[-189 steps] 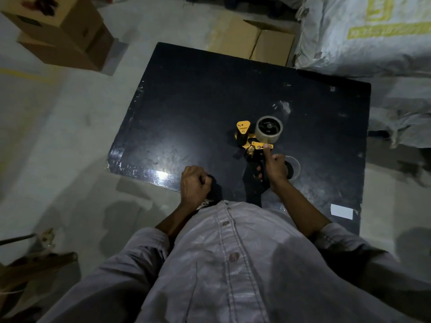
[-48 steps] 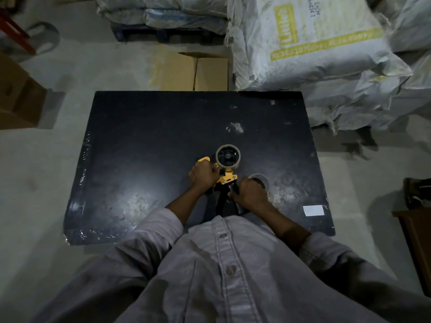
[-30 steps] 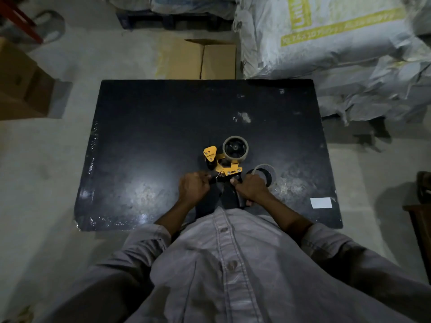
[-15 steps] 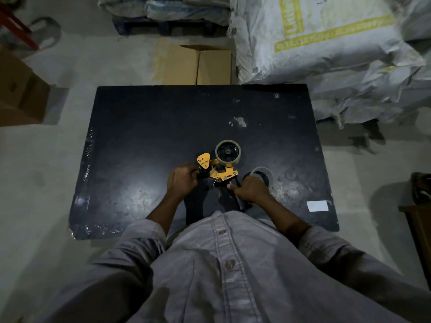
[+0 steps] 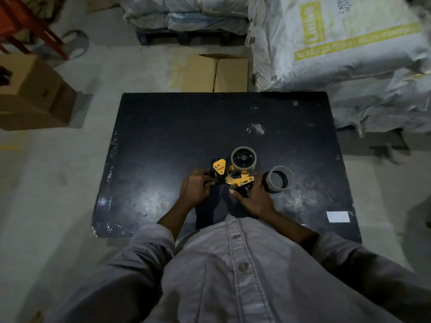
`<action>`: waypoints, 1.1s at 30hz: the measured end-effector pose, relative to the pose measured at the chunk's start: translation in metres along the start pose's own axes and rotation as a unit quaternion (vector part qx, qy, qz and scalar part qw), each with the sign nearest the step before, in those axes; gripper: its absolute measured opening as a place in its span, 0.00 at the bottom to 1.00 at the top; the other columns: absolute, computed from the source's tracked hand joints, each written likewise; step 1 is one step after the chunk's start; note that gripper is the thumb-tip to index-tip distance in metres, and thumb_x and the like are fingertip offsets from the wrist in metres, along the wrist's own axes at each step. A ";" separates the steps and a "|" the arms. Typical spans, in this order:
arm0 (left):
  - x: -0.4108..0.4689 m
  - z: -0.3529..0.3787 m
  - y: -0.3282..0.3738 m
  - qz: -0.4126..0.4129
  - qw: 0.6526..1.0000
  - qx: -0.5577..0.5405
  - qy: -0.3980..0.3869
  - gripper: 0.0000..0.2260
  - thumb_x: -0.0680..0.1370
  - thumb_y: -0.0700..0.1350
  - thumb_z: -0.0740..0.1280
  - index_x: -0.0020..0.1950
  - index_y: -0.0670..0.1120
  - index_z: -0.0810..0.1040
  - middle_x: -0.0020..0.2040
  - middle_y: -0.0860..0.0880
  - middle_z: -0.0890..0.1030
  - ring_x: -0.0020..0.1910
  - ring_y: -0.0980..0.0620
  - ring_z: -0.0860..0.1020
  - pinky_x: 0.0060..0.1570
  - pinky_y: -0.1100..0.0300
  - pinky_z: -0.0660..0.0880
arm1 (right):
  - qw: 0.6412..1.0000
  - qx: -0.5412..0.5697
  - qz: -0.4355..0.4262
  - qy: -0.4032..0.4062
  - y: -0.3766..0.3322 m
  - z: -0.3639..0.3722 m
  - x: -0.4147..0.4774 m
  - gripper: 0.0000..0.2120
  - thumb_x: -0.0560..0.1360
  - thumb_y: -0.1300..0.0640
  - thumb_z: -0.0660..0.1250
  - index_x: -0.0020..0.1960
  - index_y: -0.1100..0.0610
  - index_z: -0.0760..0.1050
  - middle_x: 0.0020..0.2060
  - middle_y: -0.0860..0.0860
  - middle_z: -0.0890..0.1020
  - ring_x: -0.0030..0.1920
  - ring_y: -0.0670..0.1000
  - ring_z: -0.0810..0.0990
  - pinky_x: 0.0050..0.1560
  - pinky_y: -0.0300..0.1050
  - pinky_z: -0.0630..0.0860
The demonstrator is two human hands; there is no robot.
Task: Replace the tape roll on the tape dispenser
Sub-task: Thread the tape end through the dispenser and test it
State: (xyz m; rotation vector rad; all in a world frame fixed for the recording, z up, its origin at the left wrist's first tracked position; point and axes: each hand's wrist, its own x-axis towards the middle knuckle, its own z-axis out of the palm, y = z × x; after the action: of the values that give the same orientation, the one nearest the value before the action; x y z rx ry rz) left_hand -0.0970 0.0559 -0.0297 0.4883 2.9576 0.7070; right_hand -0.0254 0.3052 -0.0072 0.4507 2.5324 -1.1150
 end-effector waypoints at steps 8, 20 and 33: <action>-0.008 0.013 -0.013 0.015 1.000 -0.005 0.001 0.05 0.76 0.44 0.76 0.47 0.52 0.92 0.46 0.52 0.88 0.49 0.45 0.81 0.44 0.50 0.81 | 0.992 -0.123 -0.023 -0.001 0.012 -0.008 0.010 0.55 0.67 0.09 0.64 0.74 0.50 0.58 0.55 0.61 0.90 0.55 0.70 0.90 0.54 0.69 0.87; -0.033 0.017 -0.014 0.031 0.998 -0.035 0.044 0.10 0.73 0.35 0.78 0.50 0.48 0.91 0.51 0.51 0.90 0.53 0.47 0.86 0.44 0.57 0.84 | 0.990 -0.136 0.023 0.009 0.002 -0.012 0.013 0.61 0.61 0.05 0.62 0.77 0.47 0.60 0.59 0.61 0.89 0.61 0.68 0.89 0.61 0.69 0.85; -0.036 0.020 -0.014 0.057 0.997 -0.052 0.032 0.11 0.71 0.33 0.75 0.46 0.48 0.90 0.51 0.51 0.90 0.51 0.47 0.87 0.47 0.53 0.85 | 0.973 -0.227 0.018 0.037 -0.015 -0.021 0.010 0.71 0.62 0.03 0.51 0.83 0.58 0.62 0.62 0.64 0.88 0.66 0.67 0.87 0.64 0.64 0.84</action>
State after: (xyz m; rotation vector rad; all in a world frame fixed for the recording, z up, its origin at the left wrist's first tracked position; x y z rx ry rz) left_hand -0.0645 0.0413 -0.0548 0.6406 2.9511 0.8980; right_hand -0.0436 0.3128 0.0116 0.4169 2.7186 -0.4826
